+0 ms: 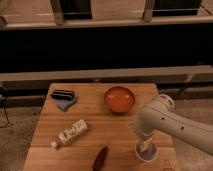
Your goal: Pick up the ceramic cup
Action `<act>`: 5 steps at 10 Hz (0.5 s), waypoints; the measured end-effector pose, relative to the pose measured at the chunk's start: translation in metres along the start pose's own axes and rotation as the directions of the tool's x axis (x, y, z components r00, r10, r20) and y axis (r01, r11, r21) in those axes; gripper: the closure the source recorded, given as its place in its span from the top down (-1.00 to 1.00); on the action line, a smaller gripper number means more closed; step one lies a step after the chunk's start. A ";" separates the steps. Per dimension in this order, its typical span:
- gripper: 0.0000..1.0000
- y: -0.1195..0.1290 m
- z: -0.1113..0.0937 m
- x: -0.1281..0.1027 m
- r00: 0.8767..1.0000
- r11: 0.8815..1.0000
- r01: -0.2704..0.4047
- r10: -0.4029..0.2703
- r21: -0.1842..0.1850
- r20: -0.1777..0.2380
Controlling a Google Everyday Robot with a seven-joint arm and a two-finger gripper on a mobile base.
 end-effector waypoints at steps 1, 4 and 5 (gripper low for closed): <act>0.36 0.000 0.002 0.000 1.000 1.000 0.000 0.000 -0.006 -0.003; -0.27 0.001 0.012 0.001 1.000 0.999 0.003 -0.004 -0.045 -0.024; -0.45 0.001 0.015 0.001 1.000 0.998 0.002 -0.004 -0.056 -0.030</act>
